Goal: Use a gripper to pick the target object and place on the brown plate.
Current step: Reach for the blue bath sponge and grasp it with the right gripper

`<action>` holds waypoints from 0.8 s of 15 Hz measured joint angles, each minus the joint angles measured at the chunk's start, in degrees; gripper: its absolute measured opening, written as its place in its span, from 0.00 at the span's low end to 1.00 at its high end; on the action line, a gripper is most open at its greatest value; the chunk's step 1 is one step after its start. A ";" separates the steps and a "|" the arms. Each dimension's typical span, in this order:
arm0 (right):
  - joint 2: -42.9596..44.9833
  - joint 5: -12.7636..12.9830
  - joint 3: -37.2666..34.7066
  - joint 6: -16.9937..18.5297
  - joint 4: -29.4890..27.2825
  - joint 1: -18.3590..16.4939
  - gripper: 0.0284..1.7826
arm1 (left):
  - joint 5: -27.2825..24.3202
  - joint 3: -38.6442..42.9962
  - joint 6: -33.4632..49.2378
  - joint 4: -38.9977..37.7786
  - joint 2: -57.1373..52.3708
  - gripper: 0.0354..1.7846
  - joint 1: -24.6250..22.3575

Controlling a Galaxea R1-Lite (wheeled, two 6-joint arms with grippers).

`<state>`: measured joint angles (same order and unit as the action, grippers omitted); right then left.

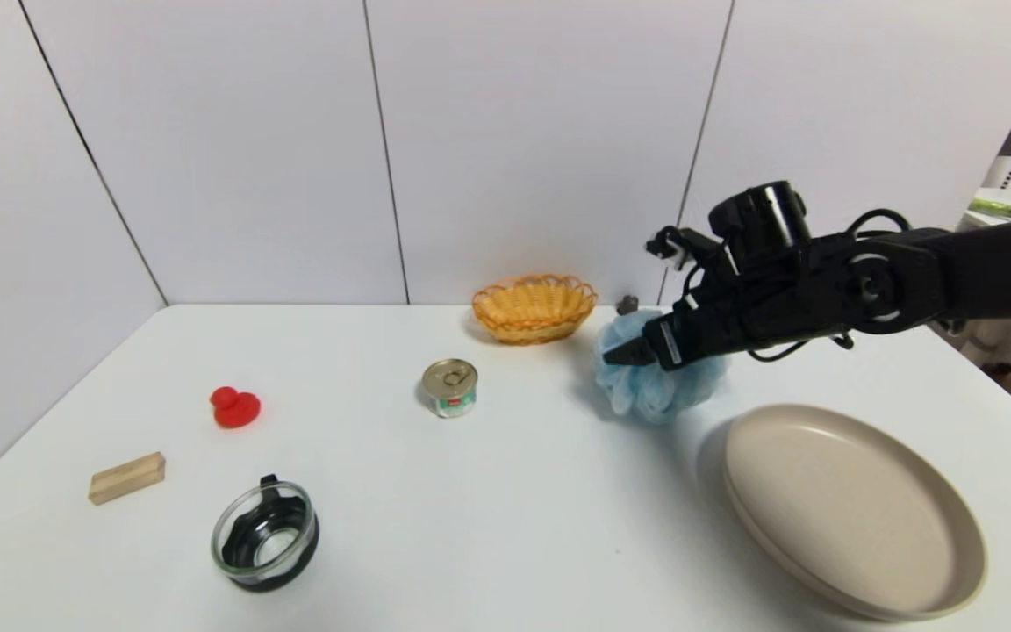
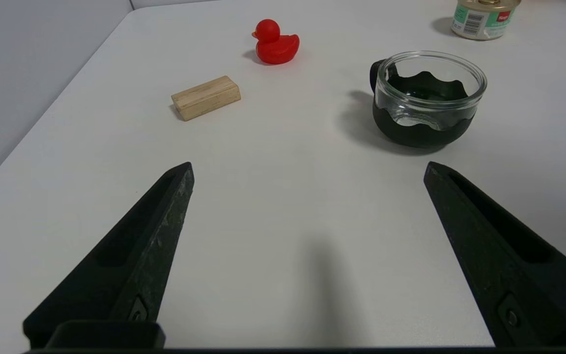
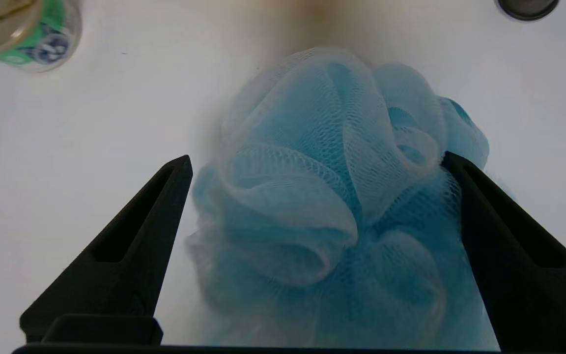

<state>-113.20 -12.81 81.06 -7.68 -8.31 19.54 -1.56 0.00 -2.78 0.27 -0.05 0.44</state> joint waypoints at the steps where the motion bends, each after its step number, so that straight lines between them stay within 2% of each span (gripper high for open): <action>1: -1.71 0.85 0.61 -0.17 0.02 -0.02 0.96 | 0.00 0.00 0.00 -0.02 0.00 0.94 0.00; 3: -3.85 3.34 1.00 -0.28 -0.22 0.00 0.96 | 0.00 0.00 -0.02 -0.02 0.00 0.94 0.00; 8: -5.99 3.74 1.16 -0.28 -0.04 0.05 0.96 | 0.00 0.00 -0.05 0.00 0.00 0.94 0.00; 10: -6.10 3.83 1.41 -0.23 -0.06 0.00 0.77 | -0.01 0.00 -0.02 -0.02 0.00 0.94 0.00; 12: -5.77 3.84 1.50 -0.20 -0.23 -0.02 0.62 | -0.01 0.00 -0.02 -0.02 0.00 0.94 0.00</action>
<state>-118.97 -8.97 82.55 -7.88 -8.55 19.52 -1.57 0.00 -2.80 0.24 -0.05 0.44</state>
